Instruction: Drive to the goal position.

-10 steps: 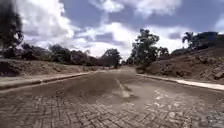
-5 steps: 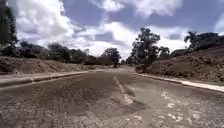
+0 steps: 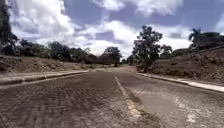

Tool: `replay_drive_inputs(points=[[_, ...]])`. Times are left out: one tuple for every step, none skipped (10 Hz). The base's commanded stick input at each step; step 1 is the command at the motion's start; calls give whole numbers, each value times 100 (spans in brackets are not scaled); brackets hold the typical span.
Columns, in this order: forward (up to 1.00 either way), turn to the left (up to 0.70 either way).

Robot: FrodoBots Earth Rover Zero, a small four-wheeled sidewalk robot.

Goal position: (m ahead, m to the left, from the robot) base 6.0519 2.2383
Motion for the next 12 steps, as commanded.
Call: replay_drive_inputs(points=[[100,0],[100,12],[100,27],[100,16],[100,5],[100,20],[100,27],[100,8],[100,0],[100,0],[100,0],[100,0]])
